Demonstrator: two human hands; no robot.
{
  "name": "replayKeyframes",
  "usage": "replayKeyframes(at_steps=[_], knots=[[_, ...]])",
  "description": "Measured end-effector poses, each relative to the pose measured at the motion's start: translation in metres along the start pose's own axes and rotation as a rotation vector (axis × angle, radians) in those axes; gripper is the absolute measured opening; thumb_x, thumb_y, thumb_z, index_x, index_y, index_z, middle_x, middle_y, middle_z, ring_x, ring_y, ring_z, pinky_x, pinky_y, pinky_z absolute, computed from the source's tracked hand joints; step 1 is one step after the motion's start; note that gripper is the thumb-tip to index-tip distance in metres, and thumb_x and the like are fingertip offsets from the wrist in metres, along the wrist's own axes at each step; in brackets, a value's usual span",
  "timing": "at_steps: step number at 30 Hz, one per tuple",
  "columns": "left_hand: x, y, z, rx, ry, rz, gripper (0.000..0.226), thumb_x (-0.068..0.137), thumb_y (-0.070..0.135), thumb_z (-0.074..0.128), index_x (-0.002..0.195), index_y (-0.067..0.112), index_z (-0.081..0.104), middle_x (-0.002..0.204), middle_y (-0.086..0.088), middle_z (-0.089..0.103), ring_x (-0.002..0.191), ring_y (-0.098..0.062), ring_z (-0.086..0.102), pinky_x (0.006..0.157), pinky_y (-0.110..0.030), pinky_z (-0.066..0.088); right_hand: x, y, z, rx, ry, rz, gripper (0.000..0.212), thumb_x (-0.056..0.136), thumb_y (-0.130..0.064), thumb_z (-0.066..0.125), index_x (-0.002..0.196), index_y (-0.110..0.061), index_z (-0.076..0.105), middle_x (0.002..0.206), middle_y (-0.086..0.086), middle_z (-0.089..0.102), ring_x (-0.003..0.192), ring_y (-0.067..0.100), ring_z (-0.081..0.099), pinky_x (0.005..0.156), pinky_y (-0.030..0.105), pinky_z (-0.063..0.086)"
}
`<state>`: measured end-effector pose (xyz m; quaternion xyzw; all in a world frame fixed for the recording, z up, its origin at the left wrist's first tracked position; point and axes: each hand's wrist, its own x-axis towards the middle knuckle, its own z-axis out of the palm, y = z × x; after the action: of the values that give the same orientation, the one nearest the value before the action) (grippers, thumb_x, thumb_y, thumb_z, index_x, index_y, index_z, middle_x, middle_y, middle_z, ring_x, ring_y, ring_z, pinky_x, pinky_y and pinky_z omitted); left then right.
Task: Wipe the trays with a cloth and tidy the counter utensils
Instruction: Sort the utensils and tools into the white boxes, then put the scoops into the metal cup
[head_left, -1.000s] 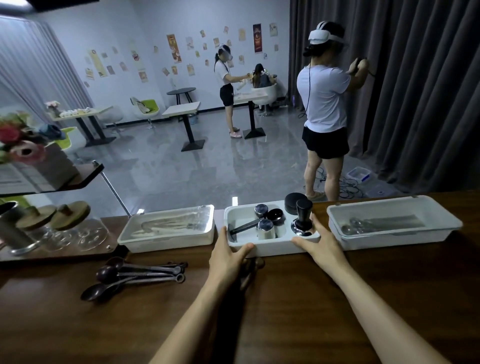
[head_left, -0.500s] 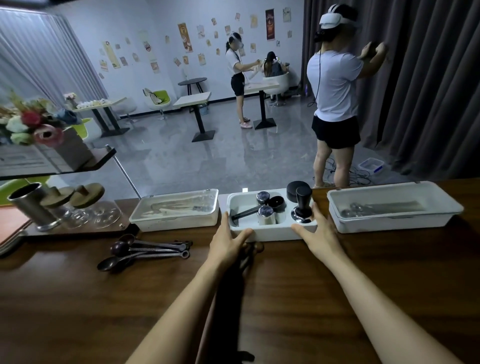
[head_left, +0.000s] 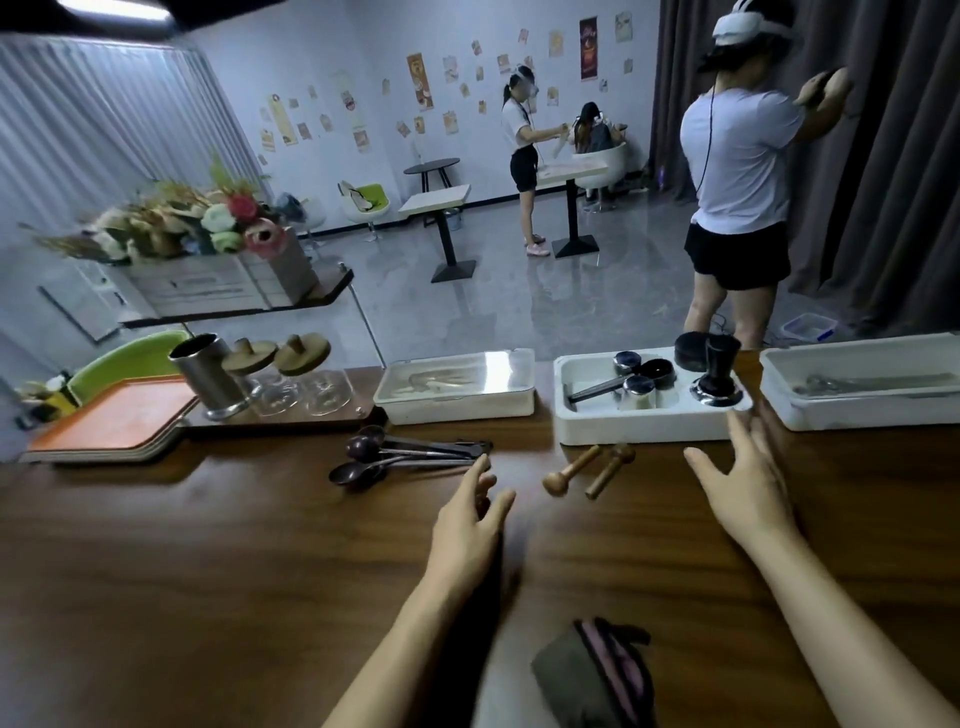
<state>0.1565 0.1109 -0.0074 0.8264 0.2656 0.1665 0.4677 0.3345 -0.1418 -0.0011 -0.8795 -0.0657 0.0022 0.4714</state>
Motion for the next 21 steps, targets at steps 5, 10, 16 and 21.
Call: replayKeyframes(at_steps=[5, 10, 16, 21], knots=[[-0.031, -0.038, -0.071, -0.074, 0.008, 0.049, 0.048, 0.099, 0.035, 0.065, 0.14, 0.053, 0.047, 0.123, 0.023, 0.065, 0.115, 0.009, 0.06, 0.104, -0.027, 0.05, -0.062, -0.034, 0.023, 0.058, -0.009, 0.041, 0.064, 0.097, -0.036, 0.06, 0.155, -0.027, 0.033, 0.165, 0.001, 0.019, 0.149, 0.027, 0.024, 0.119, 0.046, 0.023], [-0.042, -0.079, -0.139, -0.09, 0.071, 0.034, 0.047, 0.098, 0.033, 0.067, 0.142, 0.041, 0.053, 0.119, 0.021, 0.068, 0.11, 0.011, 0.061, 0.102, -0.022, 0.05, -0.131, -0.085, 0.077, 0.201, -0.182, -0.021, 0.053, 0.097, -0.03, 0.063, 0.147, -0.033, 0.046, 0.155, 0.001, 0.039, 0.139, 0.026, 0.043, 0.106, 0.036, 0.036], [-0.029, -0.106, -0.199, -0.126, 0.152, -0.006, 0.046, 0.097, 0.029, 0.069, 0.141, 0.037, 0.056, 0.12, 0.015, 0.07, 0.11, 0.01, 0.062, 0.105, -0.026, 0.05, -0.157, -0.135, 0.161, 0.256, -0.401, -0.147, 0.051, 0.094, -0.032, 0.066, 0.142, -0.04, 0.05, 0.145, -0.011, 0.049, 0.126, 0.005, 0.049, 0.102, 0.025, 0.038], [-0.013, -0.12, -0.256, -0.095, 0.215, -0.047, 0.049, 0.097, 0.036, 0.068, 0.143, 0.039, 0.052, 0.13, 0.012, 0.065, 0.115, 0.015, 0.057, 0.1, -0.012, 0.046, -0.156, -0.194, 0.231, 0.294, -0.597, -0.233, 0.048, 0.091, -0.043, 0.065, 0.137, -0.049, 0.051, 0.138, -0.014, 0.057, 0.125, 0.004, 0.054, 0.11, 0.034, 0.043]])
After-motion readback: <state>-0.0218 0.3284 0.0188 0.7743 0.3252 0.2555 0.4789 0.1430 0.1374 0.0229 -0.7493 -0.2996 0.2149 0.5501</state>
